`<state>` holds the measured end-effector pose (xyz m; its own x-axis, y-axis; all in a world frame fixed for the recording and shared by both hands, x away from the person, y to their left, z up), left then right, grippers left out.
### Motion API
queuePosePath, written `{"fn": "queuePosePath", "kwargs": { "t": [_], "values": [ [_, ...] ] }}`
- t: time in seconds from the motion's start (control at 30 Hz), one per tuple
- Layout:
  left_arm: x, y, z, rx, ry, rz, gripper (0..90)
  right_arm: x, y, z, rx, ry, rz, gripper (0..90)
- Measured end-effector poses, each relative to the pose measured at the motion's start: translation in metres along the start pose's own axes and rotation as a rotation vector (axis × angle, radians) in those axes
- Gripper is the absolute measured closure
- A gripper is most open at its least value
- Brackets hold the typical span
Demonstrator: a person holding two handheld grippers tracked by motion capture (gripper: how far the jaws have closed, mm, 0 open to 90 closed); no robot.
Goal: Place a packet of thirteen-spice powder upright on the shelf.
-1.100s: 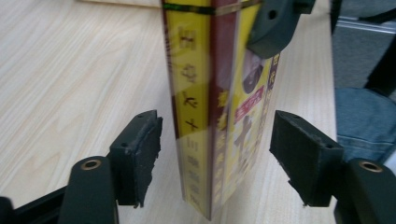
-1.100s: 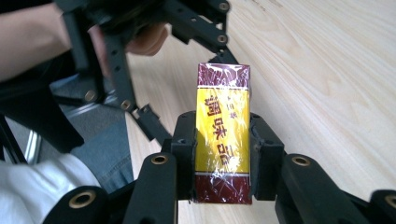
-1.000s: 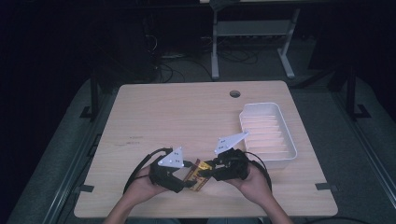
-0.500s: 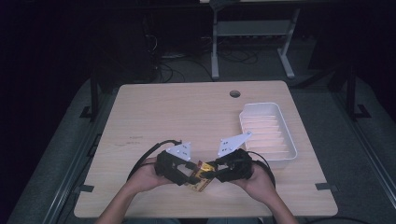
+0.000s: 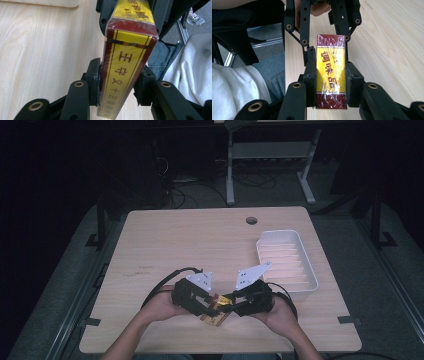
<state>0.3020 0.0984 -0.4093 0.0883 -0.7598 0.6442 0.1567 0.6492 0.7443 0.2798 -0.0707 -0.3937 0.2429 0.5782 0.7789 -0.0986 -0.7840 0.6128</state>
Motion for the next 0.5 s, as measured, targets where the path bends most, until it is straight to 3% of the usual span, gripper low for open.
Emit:
{"fn": "queuePosePath", "kwargs": {
  "t": [0.27,0.5],
  "values": [
    [0.005,0.001,-0.001,-0.014,-0.023,0.01,67.0,-0.003,0.007,0.003,0.006,-0.017,0.035,64.4],
    [0.006,0.006,-0.004,0.001,-0.014,0.009,67.3,-0.007,0.011,0.007,-0.023,-0.032,0.055,58.7]
  ]
}}
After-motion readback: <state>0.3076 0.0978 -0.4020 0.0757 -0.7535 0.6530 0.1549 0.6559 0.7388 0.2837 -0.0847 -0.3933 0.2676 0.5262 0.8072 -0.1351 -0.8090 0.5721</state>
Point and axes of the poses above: each handheld gripper's, and its own axes: y roughly backward along the jaws, x roughly out of its top, z roughly to its right, the point moved 3 cm from there along -y, roughly forward along the jaws, and after that the axes turned 1 degree about -x, right-handed, at the moved point
